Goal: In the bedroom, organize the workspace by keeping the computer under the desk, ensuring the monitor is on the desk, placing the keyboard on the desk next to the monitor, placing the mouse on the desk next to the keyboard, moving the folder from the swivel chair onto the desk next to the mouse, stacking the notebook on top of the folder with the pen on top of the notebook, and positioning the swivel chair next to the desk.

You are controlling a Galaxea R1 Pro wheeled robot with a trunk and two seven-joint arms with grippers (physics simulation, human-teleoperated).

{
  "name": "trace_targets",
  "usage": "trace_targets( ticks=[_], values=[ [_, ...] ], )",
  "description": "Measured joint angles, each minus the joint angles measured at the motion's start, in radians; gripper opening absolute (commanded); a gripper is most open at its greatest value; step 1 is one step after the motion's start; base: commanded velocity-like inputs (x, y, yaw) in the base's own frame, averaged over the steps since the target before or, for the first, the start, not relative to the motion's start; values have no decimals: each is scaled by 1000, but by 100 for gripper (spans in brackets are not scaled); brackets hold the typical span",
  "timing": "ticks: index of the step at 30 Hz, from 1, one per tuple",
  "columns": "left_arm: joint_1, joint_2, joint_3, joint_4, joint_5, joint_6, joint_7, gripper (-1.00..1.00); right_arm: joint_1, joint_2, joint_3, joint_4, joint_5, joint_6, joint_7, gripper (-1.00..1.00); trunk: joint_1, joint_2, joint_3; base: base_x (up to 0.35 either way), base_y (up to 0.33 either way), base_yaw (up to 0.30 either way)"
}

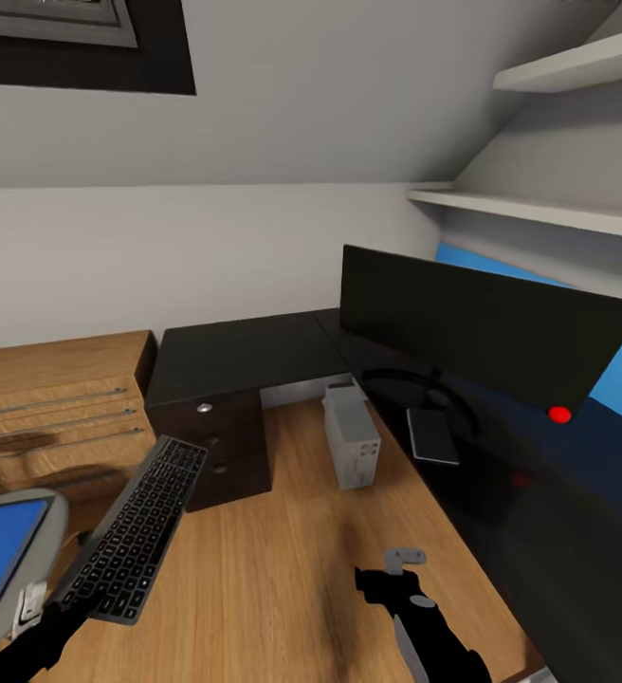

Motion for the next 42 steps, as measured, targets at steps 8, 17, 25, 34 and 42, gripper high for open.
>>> trace_targets(
  ticks=[8,17,25,34,42],
  values=[
    [0,-2,-2,1,-5,-67,-6,-100,0,-2,5,-2,-1,-35,89,100,-31,56,25,0,0,-40],
    [1,-4,-10,2,-56,-72,-1,-100,0,-2,1,-2,-4,-60,102,100,-65,119,54,0,0,68],
    [1,-3,-8,2,-130,-74,1,-100,0,0,0,0,-4,-90,97,100,-96,175,79,0,0,266],
    [0,-1,-5,17,-142,-76,-1,-100,2,0,-1,1,-16,-196,45,100,-130,238,118,0,0,125],
    [0,-2,-7,35,-143,-75,0,-100,6,0,-2,2,-19,-248,32,100,-161,294,155,0,0,76]
  ],
)
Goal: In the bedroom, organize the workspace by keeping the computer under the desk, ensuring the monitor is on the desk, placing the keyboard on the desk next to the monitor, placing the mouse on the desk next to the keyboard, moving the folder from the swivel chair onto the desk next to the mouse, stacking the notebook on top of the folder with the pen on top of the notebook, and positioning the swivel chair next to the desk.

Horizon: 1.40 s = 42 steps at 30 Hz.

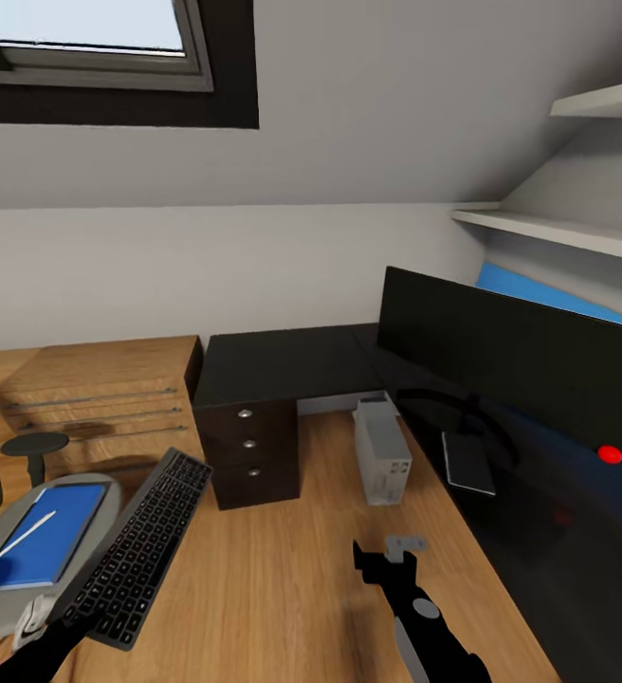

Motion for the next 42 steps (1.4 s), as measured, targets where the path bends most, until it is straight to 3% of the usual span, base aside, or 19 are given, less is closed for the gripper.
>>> trace_targets(
  ticks=[4,12,21,37,42],
  values=[
    [0,-2,-5,6,-4,-1,1,-100,1,0,0,2,0,-26,-9,100,-15,28,19,0,0,106],
    [0,-1,-23,9,-110,-1,0,-100,1,0,1,2,2,-30,-13,100,-46,84,53,0,0,104],
    [0,-1,-26,9,-166,0,1,-100,1,0,2,3,3,-35,-12,100,-81,147,94,0,0,115],
    [0,-6,-26,9,-183,0,5,-100,1,-3,4,38,5,-40,-6,100,-142,260,162,0,0,71],
    [0,-7,-25,9,-183,0,6,-100,1,-3,9,68,10,-88,-6,100,-161,295,178,0,0,4]
  ],
)
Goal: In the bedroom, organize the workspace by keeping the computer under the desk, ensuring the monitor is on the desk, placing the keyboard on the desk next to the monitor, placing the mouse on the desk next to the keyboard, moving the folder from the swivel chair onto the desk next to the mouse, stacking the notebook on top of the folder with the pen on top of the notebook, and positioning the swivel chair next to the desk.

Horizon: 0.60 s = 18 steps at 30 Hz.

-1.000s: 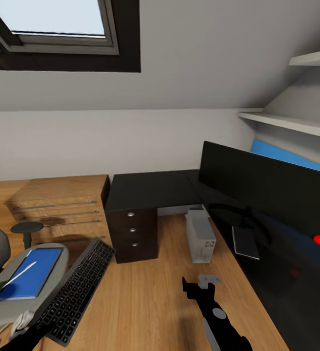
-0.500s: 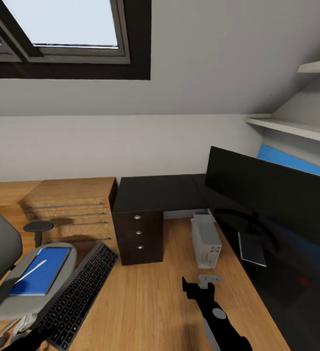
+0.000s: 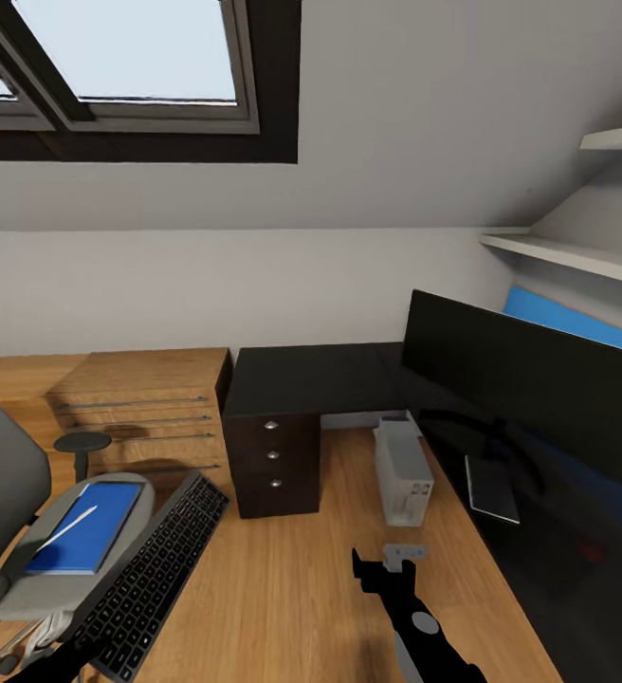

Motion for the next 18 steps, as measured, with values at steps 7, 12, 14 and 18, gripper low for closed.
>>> trace_targets(
  ticks=[7,12,14,18],
  values=[
    [0,-12,0,0,1,0,0,-100,0,-1,1,12,0,-31,0,100,-27,49,22,0,0,0],
    [0,-20,2,0,1,0,2,-100,0,-2,2,13,-3,-33,1,100,-34,63,28,0,0,0],
    [0,-20,2,0,1,0,2,-100,0,-2,2,13,-3,-33,1,100,-34,63,28,0,0,0],
    [0,-23,1,0,1,1,2,-100,0,-2,1,12,-4,-33,1,100,-34,63,28,0,0,0]
  ],
)
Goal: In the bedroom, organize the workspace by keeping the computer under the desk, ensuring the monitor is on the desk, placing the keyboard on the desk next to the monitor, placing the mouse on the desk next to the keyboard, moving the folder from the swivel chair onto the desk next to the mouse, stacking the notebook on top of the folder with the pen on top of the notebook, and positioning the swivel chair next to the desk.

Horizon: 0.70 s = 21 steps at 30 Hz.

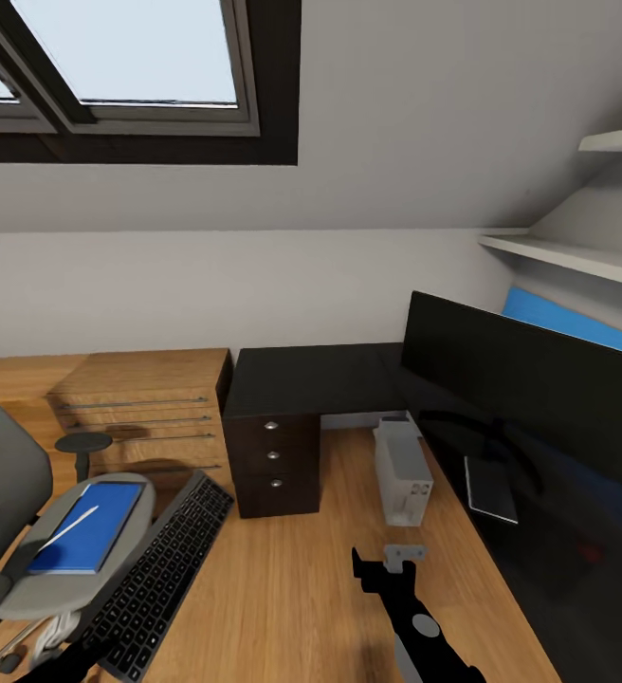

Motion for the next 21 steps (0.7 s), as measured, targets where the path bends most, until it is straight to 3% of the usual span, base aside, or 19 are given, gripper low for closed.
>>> trace_targets(
  ticks=[10,14,16,19,21],
  values=[
    [0,-3,-1,-14,0,8,0,-100,0,-1,-3,-3,0,3,-1,100,0,0,0,0,0,0],
    [0,6,1,-75,2,11,4,-100,-1,0,-4,-6,-1,23,-2,100,0,0,0,0,0,0],
    [0,19,2,-108,0,12,13,-100,-2,1,-4,-17,-1,69,-3,100,0,0,0,0,0,0],
    [0,38,1,-156,-3,19,39,-100,-4,1,-5,-94,-3,195,0,100,0,0,0,0,0,0],
    [0,51,1,-178,-7,61,66,-100,-5,2,-6,-152,-6,263,1,100,0,0,0,0,0,0]
  ],
)
